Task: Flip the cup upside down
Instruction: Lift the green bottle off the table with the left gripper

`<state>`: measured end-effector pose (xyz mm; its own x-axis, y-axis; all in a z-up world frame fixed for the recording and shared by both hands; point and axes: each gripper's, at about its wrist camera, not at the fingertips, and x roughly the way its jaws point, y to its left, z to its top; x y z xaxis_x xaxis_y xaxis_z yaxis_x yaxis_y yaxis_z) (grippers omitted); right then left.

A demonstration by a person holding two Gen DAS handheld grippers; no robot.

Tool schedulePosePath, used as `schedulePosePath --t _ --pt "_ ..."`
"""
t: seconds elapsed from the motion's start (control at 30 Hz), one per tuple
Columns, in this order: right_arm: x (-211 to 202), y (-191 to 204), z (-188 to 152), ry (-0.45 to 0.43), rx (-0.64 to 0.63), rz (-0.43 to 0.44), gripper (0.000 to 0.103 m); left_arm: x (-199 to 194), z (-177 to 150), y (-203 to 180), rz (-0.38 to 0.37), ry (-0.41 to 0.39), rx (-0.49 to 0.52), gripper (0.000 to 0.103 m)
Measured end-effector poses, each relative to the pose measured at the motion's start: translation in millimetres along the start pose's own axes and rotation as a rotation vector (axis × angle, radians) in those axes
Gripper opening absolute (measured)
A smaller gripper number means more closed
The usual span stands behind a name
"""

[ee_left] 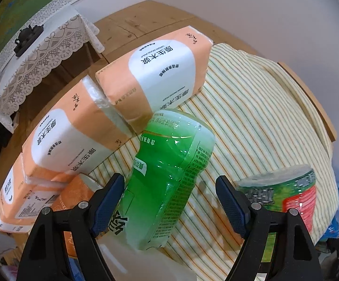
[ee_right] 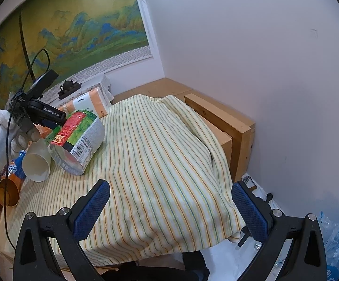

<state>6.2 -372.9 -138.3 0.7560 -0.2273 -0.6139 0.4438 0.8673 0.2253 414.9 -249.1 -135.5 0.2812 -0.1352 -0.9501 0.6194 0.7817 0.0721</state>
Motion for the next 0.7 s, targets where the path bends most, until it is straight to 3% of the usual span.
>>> schedulePosePath --t 0.07,0.13,0.7 --pt "0.1 -0.4 0.4 0.002 0.004 0.004 0.102 1.5 0.7 -2.0 0.011 0.000 0.008 0.079" --pt "0.4 -0.1 0.6 0.003 0.007 0.004 0.103 3.8 0.8 -3.6 0.035 0.000 0.021 0.068" --pt "-4.9 -1.3 -0.9 -0.001 0.020 0.009 0.102 -36.4 -10.0 -13.8 0.046 -0.077 0.004 0.066"
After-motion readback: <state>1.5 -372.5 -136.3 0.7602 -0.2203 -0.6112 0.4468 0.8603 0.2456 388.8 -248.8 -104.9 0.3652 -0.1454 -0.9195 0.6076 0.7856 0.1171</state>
